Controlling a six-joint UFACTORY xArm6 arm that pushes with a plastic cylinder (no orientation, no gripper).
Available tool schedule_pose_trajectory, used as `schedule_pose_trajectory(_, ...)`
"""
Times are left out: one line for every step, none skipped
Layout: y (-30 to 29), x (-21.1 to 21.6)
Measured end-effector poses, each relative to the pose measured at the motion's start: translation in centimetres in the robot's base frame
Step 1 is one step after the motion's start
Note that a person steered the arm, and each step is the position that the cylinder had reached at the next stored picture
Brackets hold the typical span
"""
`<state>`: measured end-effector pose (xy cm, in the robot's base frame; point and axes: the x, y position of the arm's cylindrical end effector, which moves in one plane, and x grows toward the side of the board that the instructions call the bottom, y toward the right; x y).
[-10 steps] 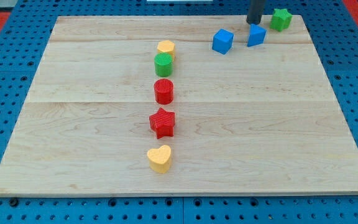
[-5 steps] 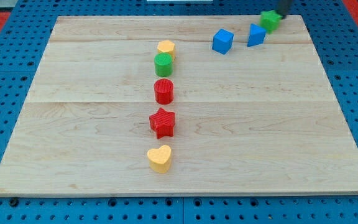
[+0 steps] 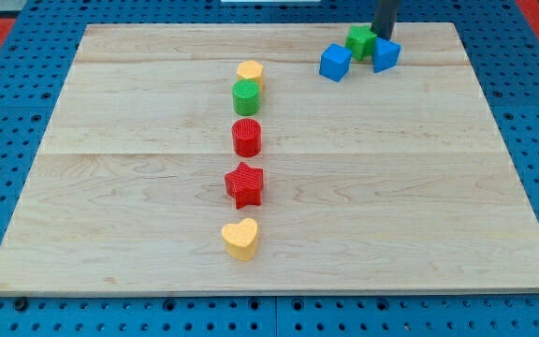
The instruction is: Keep the green star to the top center of the board
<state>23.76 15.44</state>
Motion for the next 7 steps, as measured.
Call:
schedule_pose_trajectory(-0.5, 1.0)
schedule_pose_trajectory(-6.3, 1.0)
schedule_pose_trajectory(-11.3, 0.1)
schedule_pose_trajectory(-12.8, -0.6)
schedule_pose_trajectory(-13.0, -1.2)
schedule_pose_trajectory(-14.0, -2.1)
schedule_pose_trajectory(-6.5, -1.5)
